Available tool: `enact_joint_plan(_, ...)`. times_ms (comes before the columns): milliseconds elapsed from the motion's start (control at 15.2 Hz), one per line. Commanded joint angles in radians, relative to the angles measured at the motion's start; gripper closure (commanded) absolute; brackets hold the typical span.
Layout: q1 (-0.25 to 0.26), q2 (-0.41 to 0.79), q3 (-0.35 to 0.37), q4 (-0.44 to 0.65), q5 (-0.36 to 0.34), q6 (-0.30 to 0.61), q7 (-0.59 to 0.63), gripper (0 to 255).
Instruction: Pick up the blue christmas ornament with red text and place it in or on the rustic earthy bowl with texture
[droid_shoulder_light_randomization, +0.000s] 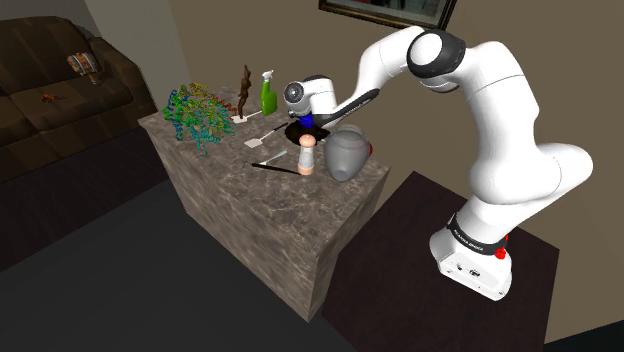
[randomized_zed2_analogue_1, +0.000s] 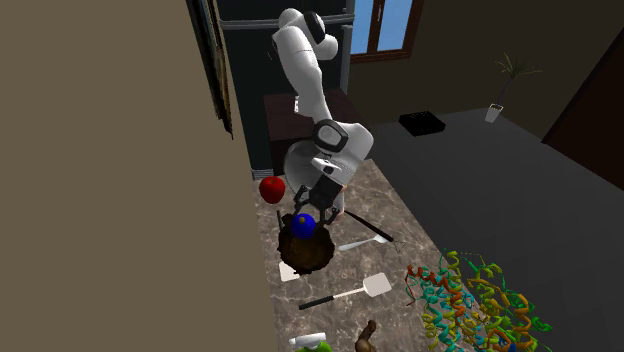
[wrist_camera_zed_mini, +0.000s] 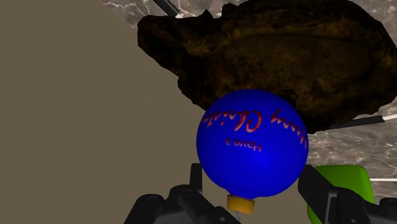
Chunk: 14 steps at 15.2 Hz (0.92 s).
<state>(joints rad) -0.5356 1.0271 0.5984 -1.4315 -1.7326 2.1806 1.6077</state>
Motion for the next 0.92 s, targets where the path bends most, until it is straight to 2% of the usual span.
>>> enact_joint_plan(0, 0.001, 0.002, -0.001, 0.003, -0.001, 0.0, 0.001, 255)
enact_joint_plan(264, 0.001, 0.002, -0.001, 0.003, -0.001, 0.0, 0.001, 255)
enact_joint_plan(330, 0.001, 0.002, -0.001, 0.003, -0.001, 0.0, 0.001, 0)
enact_joint_plan(660, 0.001, 0.003, -0.001, 0.003, -0.001, 0.0, 0.0, 0)
enact_joint_plan(858, -0.006, -0.091, 0.03, -0.106, 0.028, -0.034, 0.03, 0)
